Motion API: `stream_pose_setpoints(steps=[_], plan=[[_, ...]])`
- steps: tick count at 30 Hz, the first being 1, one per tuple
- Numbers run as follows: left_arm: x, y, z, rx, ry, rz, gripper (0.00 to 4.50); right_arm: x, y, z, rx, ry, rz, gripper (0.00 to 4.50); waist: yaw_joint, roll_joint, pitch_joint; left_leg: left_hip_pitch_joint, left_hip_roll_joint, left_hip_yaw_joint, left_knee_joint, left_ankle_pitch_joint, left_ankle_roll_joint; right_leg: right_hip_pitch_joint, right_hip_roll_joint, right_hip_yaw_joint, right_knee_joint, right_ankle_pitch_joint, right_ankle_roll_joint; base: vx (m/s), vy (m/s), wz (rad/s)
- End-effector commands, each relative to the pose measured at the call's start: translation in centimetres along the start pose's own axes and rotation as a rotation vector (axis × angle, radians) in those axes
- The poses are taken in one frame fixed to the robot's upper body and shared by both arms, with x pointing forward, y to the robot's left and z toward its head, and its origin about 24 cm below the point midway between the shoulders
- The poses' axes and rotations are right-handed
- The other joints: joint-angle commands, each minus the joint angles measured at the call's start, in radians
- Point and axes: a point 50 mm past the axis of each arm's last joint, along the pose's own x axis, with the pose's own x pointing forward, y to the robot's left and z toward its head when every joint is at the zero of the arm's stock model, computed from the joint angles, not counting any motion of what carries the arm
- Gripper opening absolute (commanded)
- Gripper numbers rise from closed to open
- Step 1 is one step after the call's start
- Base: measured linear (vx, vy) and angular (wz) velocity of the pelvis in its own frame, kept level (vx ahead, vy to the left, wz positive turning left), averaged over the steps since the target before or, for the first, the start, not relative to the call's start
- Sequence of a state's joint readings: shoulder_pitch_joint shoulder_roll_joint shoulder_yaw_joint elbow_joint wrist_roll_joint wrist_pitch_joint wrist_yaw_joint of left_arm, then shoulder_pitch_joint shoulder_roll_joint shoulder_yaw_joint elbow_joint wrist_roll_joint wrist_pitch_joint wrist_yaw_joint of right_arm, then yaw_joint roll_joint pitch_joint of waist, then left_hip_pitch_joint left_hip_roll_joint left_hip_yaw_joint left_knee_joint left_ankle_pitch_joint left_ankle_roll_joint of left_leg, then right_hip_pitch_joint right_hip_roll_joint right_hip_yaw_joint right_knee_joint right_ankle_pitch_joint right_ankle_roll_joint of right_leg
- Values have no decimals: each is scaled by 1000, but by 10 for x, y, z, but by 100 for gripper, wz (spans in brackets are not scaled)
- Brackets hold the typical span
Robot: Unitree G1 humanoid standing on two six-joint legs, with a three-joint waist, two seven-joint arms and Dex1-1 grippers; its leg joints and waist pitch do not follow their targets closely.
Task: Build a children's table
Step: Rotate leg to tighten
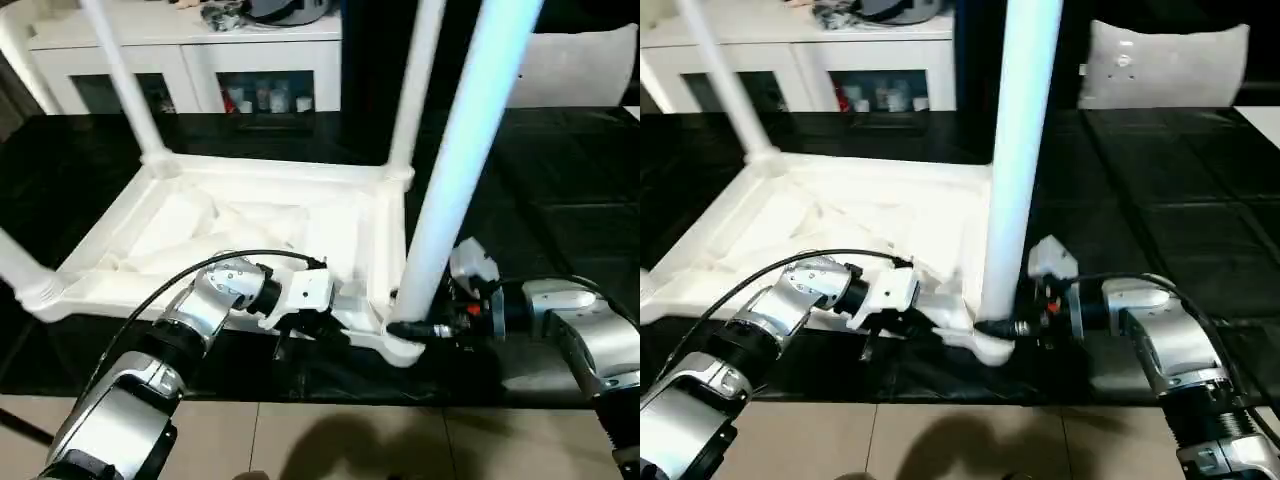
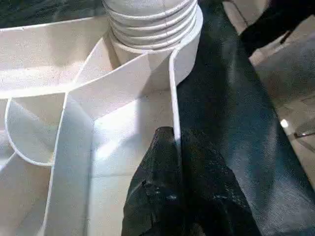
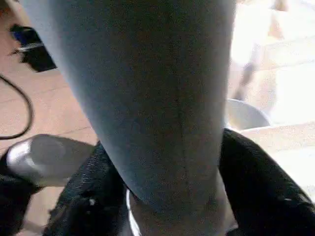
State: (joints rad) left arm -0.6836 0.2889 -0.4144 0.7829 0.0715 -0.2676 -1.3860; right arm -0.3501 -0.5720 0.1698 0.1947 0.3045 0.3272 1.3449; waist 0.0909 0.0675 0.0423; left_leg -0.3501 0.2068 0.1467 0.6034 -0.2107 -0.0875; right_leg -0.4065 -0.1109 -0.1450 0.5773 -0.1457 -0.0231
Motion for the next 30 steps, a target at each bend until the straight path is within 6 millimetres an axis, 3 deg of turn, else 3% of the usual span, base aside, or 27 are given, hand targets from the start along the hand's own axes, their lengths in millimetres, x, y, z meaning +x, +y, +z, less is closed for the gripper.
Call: stream_pose_setpoints(steps=[1, 6, 16, 23, 27, 28, 30], plan=[[2, -2, 5, 57, 32, -88, 0, 0, 0, 7, -20, 6, 22, 248, 0, -28, -73, -10, 19, 15, -66, -118, 116, 69, -41, 53, -63, -301, -157, 0, 0, 0], [2, -3, 4, 67, 35, -105, 0, -1, 1, 6, -5, 12, 44, 216, 1, -28, -72, -12, 17, 15, -65, -105, 109, 71, -40, 52, -64, -310, -147, 0, 0, 0], [2, -5, 0, 53, 36, -104, 0, 5, 7, 7, 23, -13, 80, 209, 1, -28, -71, -13, 16, 15, -66, -112, 103, 71, -38, 51, -67, -330, -134, 0, 0, 0], [6, 6, 7, -96, -51, 35, 0, 29, -1, 11, 65, -100, -141, 207, -7, -24, -64, -8, 9, 16, -70, -154, 70, 66, -37, 44, -83, -431, -99, 0, 0, 0], [12, 18, 14, -197, -73, 180, 0, 56, -16, 19, 147, -127, -401, 204, -41, -24, -59, -13, 0, 10, -73, -187, 28, 66, -32, 34, -91, -507, -60, 0, 0, 0], [14, 21, 16, -209, -66, 211, 0, 61, -18, 21, 169, -133, -448, 204, -60, -23, -58, -17, -2, 6, -74, -206, 19, 69, -33, 28, -95, -525, -48, 0, 0, 0], [15, 23, 17, -217, -61, 234, 0, 65, -20, 22, 188, -143, -481, 204, -83, -23, -60, -14, -7, 6, -68, -231, 31, 65, -33, 25, -106, -536, -41, 0, 0, 0]])
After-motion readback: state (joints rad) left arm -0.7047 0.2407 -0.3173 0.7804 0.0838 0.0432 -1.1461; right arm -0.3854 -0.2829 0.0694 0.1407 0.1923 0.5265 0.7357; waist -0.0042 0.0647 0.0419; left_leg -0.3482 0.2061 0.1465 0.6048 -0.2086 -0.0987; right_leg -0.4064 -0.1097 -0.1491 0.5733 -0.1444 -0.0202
